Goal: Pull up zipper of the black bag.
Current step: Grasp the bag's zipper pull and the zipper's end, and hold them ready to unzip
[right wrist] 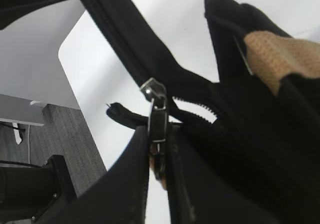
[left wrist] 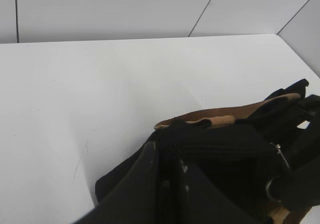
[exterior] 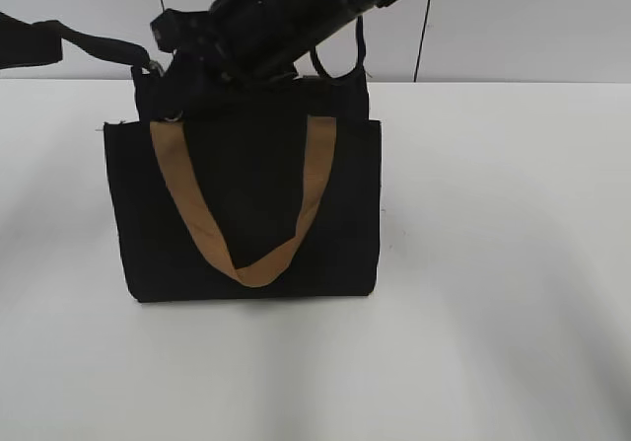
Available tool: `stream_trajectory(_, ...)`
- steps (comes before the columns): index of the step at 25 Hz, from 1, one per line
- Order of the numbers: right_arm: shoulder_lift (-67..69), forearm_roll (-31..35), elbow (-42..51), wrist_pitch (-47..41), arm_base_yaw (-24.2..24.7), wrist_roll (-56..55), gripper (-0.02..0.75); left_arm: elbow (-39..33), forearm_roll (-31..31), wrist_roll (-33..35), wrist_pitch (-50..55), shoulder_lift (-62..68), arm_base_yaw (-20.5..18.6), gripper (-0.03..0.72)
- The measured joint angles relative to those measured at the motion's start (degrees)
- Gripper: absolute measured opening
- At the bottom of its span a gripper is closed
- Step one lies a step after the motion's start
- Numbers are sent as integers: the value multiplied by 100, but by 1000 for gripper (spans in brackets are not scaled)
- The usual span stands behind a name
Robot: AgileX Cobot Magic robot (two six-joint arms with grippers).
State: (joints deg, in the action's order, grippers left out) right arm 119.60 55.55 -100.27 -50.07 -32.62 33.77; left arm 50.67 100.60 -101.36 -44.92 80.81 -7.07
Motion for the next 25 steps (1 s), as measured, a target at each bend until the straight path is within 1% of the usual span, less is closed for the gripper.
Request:
stream_trajectory(5, 0, -22, -11, -579, 254, -52, 54, 0, 17, 0, -25, 0, 0, 22)
stream_trajectory(11, -76, -57, -36, -973, 510, -63, 54, 0, 17, 0, -56, 28, 17, 22)
stream_trajectory(20, -267, -289, -36, -1658, 941, -69, 52, -5, 17, 0, -151, 145, 44, 22)
stream_trajectory(23, -278, -515, -123, -1795, 1040, -69, 51, -5, 19, 0, -166, 145, 49, 22)
stream_trajectory(25, -278, -802, -265, -1839, 1106, -69, 50, -5, 19, 0, -161, 145, 49, 22)
